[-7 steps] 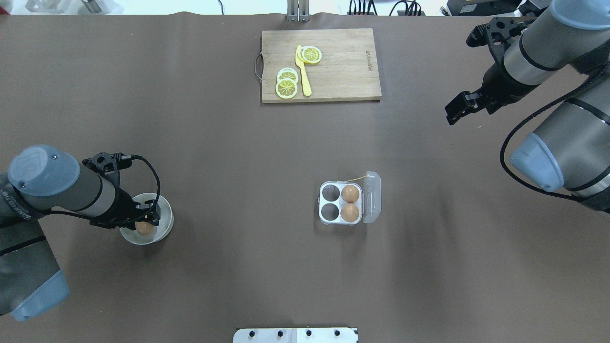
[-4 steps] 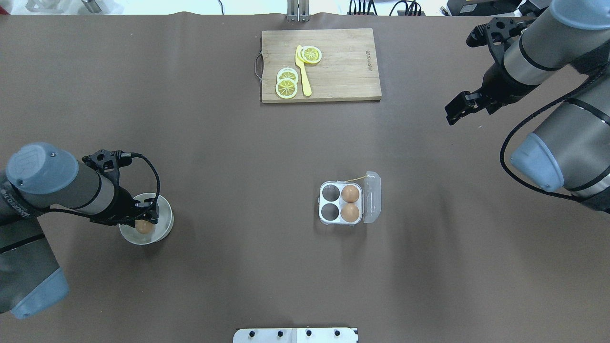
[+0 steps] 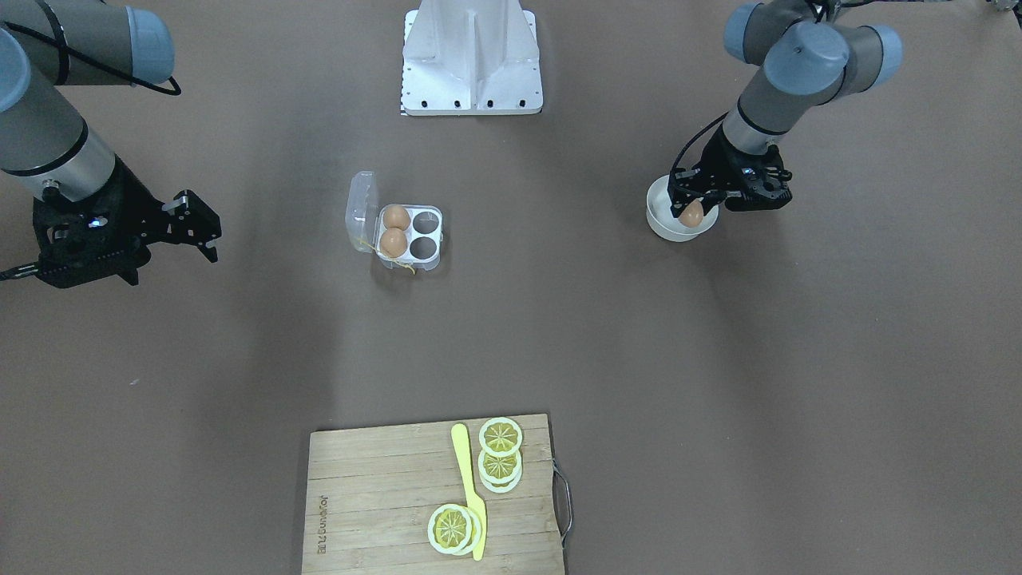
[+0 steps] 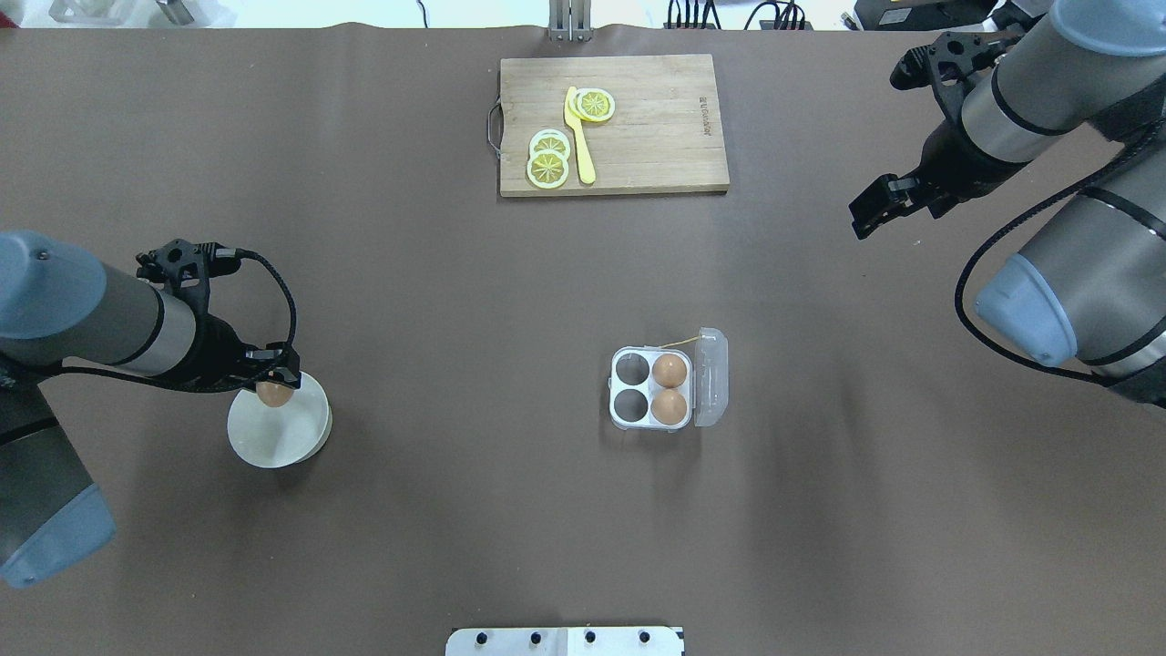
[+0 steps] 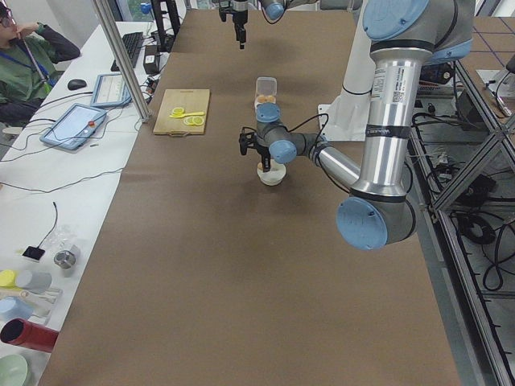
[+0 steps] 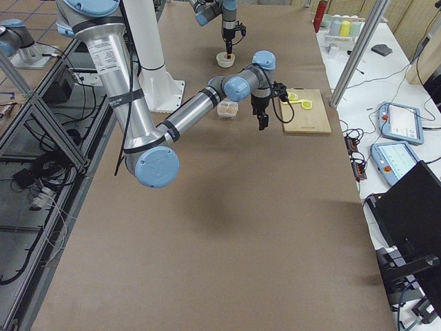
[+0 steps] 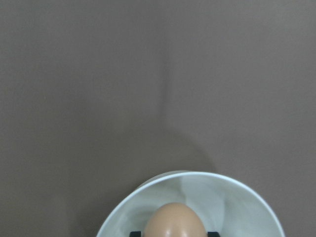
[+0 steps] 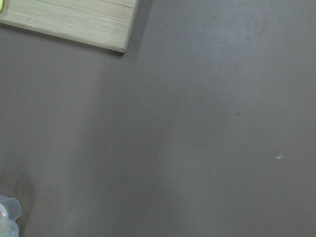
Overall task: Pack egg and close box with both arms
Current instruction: 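Lift the egg out of the bowl with the left gripper toward the egg box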
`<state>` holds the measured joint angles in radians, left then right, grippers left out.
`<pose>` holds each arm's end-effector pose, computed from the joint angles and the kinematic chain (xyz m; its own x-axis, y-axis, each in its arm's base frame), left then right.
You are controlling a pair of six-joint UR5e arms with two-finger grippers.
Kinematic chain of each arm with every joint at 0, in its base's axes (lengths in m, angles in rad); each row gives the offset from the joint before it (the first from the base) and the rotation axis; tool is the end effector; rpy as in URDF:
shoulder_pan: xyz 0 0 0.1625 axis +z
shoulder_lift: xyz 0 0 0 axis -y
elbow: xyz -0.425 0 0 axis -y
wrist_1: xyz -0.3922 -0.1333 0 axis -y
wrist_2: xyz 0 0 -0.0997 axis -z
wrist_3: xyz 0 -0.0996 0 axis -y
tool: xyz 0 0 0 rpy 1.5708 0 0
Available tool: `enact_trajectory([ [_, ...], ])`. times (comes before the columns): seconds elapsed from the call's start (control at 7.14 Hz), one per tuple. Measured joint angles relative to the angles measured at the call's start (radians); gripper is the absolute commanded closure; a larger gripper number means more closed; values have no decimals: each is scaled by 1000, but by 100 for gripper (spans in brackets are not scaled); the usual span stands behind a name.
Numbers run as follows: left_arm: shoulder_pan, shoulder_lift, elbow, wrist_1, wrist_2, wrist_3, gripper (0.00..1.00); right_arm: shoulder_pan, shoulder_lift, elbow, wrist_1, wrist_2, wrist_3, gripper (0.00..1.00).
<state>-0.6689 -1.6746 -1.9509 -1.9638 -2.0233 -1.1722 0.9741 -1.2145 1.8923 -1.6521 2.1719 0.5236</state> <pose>0.3553 -0.3953 0.3834 0.5765 -0.0108 -0.8170 0.0763 0.9963 0.0407 -0.2636 -0.5250 0.3268 0.6686 -0.2867 0.6861 0.1508 0.9558 0.2525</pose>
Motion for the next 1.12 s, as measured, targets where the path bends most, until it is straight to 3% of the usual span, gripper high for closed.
enact_trajectory([
  [0.28, -20, -81, -16, -15, 12, 112, 100, 0, 0, 4, 0, 0, 0, 0],
  [0.56, -18, -250, 64, -84, 24, 147, 100, 0, 1, 7, 0, 0, 0, 0],
  [0.98, -13, -335, 213, -405, 38, 168, 100, 0, 1, 15, 0, 0, 0, 0],
  [1.12, 7, -347, 261, -505, 83, 169, 100, 0, 1, 17, 0, 0, 0, 0],
])
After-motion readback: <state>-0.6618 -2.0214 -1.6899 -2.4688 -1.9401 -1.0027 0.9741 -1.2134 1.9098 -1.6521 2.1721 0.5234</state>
